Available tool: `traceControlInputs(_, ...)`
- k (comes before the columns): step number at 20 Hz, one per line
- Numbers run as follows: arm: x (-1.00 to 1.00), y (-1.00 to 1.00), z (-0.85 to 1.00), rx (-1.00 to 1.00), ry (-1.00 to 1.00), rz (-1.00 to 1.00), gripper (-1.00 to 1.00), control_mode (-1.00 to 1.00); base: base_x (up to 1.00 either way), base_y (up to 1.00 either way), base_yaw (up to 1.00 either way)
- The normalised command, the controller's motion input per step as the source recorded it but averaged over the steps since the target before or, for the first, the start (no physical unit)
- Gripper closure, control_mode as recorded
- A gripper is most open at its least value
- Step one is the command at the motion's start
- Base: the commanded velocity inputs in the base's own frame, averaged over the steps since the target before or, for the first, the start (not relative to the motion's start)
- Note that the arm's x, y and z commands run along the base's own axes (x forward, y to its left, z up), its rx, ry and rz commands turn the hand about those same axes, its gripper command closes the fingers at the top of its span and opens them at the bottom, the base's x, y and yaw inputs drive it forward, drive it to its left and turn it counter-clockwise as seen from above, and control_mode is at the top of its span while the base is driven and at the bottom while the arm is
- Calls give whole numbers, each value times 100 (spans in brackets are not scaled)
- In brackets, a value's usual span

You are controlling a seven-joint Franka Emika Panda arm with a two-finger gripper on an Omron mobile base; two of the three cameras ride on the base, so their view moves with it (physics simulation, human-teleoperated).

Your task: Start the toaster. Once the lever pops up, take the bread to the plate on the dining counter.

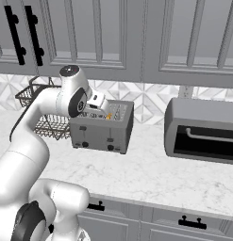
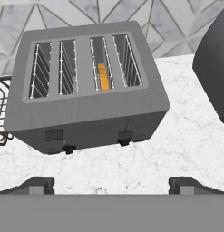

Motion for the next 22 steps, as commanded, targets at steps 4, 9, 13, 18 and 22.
traceControlInputs(4, 0, 0, 0, 0, 0, 0, -100, -100, 0, 0, 0)
traceControlInputs(9, 0, 0, 0, 0, 0, 0, -100, -100, 0, 0, 0)
traceControlInputs(13, 0, 0, 0, 0, 0, 0, -100, -100, 0, 0, 0)
traceControlInputs(18, 0, 0, 0, 0, 0, 0, -100, -100, 0, 0, 0)
traceControlInputs(22, 0, 0, 0, 0, 0, 0, -100, -100, 0, 0, 0)
